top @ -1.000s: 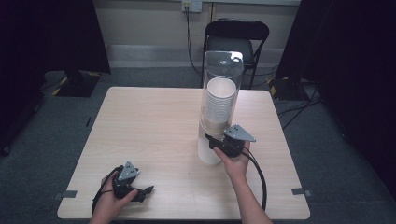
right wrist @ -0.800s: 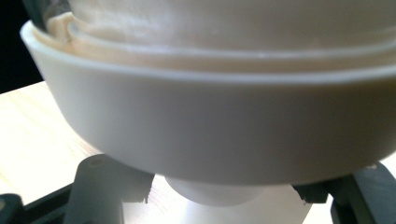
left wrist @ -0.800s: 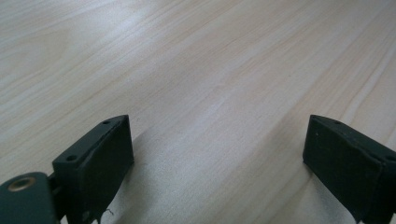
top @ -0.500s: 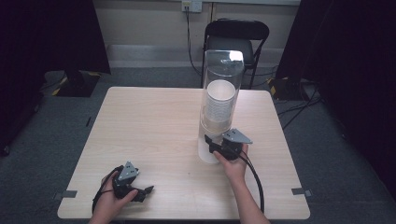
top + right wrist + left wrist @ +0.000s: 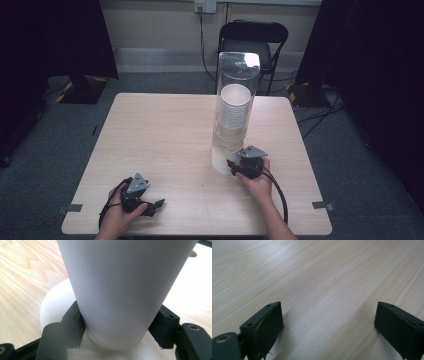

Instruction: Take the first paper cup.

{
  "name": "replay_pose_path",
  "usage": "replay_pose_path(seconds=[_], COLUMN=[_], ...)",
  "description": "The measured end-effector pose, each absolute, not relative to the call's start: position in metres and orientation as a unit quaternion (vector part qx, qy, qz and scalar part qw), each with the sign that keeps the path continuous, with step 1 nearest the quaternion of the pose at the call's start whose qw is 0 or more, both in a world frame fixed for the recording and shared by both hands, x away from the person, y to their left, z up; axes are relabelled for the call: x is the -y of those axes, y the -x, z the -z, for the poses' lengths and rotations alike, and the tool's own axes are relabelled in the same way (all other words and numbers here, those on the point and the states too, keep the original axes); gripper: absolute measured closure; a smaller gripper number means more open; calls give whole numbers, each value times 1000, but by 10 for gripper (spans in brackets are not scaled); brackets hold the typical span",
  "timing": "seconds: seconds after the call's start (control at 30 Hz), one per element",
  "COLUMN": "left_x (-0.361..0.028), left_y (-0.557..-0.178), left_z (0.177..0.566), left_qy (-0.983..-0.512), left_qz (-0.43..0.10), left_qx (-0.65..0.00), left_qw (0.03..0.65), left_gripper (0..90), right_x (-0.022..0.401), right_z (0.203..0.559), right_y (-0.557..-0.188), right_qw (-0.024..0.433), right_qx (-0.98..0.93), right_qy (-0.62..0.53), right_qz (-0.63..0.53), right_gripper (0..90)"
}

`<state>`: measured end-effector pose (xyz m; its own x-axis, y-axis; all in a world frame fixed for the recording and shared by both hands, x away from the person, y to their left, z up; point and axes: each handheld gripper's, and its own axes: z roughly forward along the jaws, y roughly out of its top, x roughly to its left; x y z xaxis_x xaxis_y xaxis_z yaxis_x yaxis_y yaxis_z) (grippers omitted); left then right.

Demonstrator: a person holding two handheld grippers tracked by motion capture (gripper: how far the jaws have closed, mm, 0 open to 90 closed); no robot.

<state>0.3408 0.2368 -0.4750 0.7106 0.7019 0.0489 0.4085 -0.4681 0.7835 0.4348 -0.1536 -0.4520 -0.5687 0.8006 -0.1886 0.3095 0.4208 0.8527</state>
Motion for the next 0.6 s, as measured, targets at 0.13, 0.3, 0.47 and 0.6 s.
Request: replay_pose_path(seconds=[0.13,0.3,0.47,0.6], left_x=[-237,-236,-237,-237], left_y=[-341,-341,-341,-341], left_z=[475,475,475,475], left_qy=[-836,-836,-837,-837], left_qz=[-188,-189,-189,-189], left_qx=[-333,-332,-332,-332], left_qw=[394,393,392,392], left_gripper=[78,78,78,78], right_x=[164,180,191,197], right_z=[452,449,455,453], right_y=[-433,-427,-421,-420], right_qw=[293,295,295,298], right_qx=[-788,-781,-783,-780], right_qy=[-359,-373,-382,-384], right_qz=[-405,-404,-393,-395], right_gripper=[360,358,357,356])
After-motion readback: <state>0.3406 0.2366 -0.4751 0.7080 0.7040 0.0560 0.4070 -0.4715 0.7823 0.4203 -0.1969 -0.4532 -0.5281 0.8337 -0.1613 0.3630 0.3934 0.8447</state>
